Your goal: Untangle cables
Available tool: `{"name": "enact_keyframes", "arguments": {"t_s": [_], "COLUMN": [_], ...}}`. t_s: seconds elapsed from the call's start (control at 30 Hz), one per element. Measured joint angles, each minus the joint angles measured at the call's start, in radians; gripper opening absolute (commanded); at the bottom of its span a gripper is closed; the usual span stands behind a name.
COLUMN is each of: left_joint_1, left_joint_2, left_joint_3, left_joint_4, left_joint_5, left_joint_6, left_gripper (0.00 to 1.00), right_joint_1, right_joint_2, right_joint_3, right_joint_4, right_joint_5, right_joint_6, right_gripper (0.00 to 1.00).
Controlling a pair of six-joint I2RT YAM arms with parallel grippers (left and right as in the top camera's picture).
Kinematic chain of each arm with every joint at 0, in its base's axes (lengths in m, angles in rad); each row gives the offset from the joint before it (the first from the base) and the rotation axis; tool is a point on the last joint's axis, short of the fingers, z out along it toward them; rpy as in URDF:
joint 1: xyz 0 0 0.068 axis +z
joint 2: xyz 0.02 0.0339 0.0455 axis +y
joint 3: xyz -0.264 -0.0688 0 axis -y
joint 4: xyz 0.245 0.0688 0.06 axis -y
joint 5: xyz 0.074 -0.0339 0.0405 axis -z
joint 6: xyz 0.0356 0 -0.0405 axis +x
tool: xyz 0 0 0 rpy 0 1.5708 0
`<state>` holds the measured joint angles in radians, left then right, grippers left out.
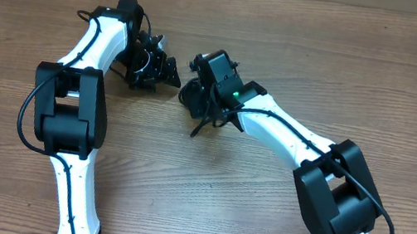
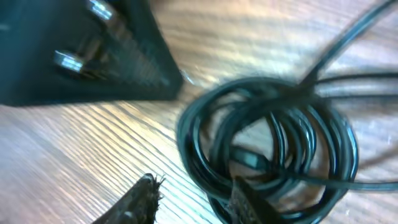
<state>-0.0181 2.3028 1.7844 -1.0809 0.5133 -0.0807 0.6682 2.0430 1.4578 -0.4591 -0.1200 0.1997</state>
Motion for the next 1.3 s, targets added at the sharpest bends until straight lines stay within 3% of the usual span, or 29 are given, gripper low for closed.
{"name": "enact_keyframes", "arguments": {"t_s": [0.13, 0.57, 0.67, 0.87, 1.13, 1.3], "left_joint_1": [0.008, 0.016, 0.016, 0.016, 0.021, 0.027], "left_joint_2": [0.000, 0.000, 0.000, 0.000, 0.000, 0.000], "left_joint_3": [-0.001, -0.004, -0.004, -0.004, -0.005, -0.008], "left_joint_4": [0.006, 0.013, 0.013, 0.014, 0.014, 0.015], "left_joint_5": [0.011, 0.030, 0.030, 0.030, 0.037, 0.053], "left_joint_6": [-0.044, -0.077, -0.077, -0.077, -0.077, -0.077], "left_gripper": [0.80, 0.81, 0.81, 0.81, 0.81, 0.80], "right_joint_1": [0.000, 0.002, 0.002, 0.002, -0.001, -0.037], "right_joint_2": [-0.006, 0.100, 0.100, 0.100, 0.100, 0.097], "right_joint_3": [0.005, 0.008, 0.016, 0.023, 0.038, 0.041], "right_joint_4": [0.005, 0.020, -0.007, -0.046, -0.060, -0.069], "right_joint_5": [-0.006, -0.003, 0.009, 0.033, 0.012, -0.121], "right_joint_6": [-0.028, -0.051, -0.059, -0.061, -0.018, 0.017], "right_gripper": [0.46, 0.45, 0.34, 0.04, 0.04, 0.04]}}
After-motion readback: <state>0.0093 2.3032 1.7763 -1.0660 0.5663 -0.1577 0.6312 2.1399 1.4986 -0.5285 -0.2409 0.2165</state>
